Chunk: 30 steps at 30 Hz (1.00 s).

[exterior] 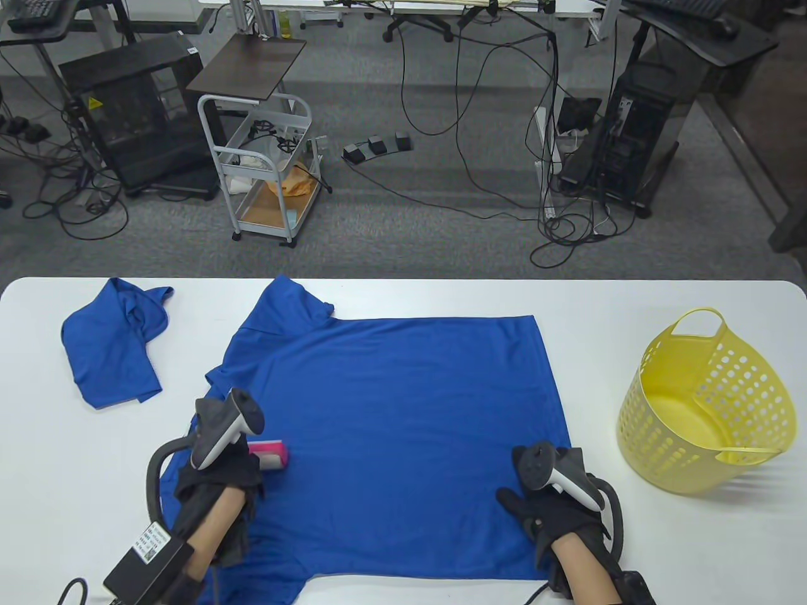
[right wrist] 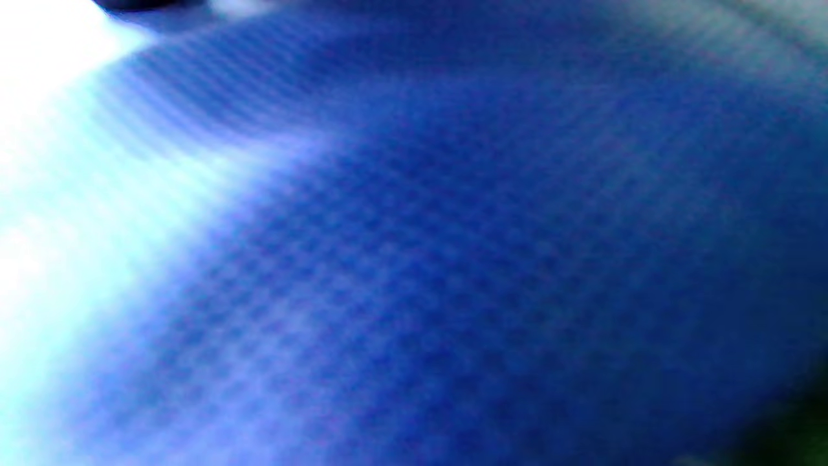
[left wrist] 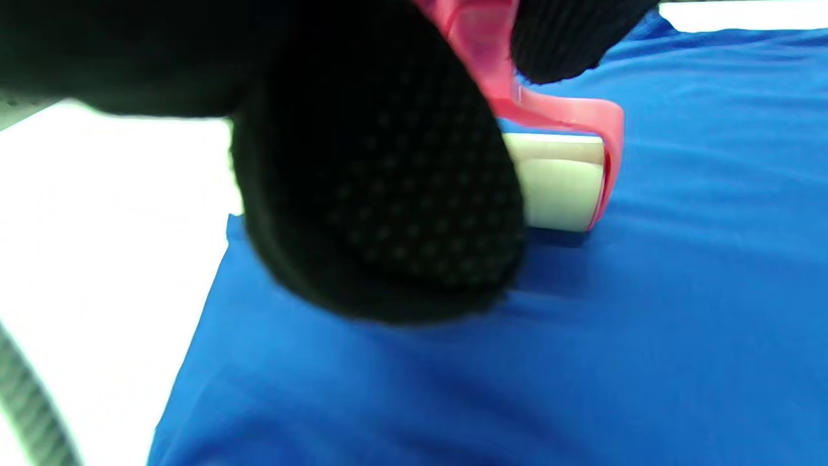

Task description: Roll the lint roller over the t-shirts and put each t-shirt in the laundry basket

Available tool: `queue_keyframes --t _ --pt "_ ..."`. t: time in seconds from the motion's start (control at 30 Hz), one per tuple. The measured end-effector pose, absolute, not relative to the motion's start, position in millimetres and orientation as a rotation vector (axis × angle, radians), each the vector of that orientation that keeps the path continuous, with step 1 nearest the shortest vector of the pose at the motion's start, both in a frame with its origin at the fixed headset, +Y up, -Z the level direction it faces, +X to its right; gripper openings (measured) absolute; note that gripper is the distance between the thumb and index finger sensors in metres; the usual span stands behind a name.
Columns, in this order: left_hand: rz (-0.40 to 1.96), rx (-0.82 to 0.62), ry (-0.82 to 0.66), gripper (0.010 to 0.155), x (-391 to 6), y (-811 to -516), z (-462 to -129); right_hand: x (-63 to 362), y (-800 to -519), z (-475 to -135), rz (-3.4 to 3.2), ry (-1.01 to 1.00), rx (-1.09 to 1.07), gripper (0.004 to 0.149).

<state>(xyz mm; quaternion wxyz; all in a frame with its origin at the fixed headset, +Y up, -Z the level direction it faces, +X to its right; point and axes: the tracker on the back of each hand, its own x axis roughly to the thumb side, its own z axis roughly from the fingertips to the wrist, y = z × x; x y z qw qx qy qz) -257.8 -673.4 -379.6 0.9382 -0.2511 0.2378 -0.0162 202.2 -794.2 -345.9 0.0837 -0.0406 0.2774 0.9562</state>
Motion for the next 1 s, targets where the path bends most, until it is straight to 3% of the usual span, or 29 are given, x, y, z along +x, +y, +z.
queue_keyframes --t 0.17,0.27,0.47,0.57,1.0 --pt "-0.012 -0.414 0.530 0.061 -265.1 -689.9 -446.2 202.5 -794.2 -346.0 2.847 0.832 -0.122 0.073" --pt "0.060 -0.428 0.570 0.063 -273.3 -701.9 -482.1 202.6 -794.3 -346.0 2.842 0.834 -0.121 0.073" --pt "0.142 -0.478 0.578 0.068 -285.9 -714.6 -507.0 202.9 -794.7 -345.8 2.834 0.839 -0.121 0.073" --pt "0.108 -0.494 0.520 0.068 -290.8 -707.7 -489.4 202.9 -794.6 -346.0 2.834 0.841 -0.123 0.073" --pt "0.103 -0.719 0.348 0.062 -322.2 -660.1 -339.5 203.1 -794.4 -346.1 2.838 0.843 -0.127 0.073"
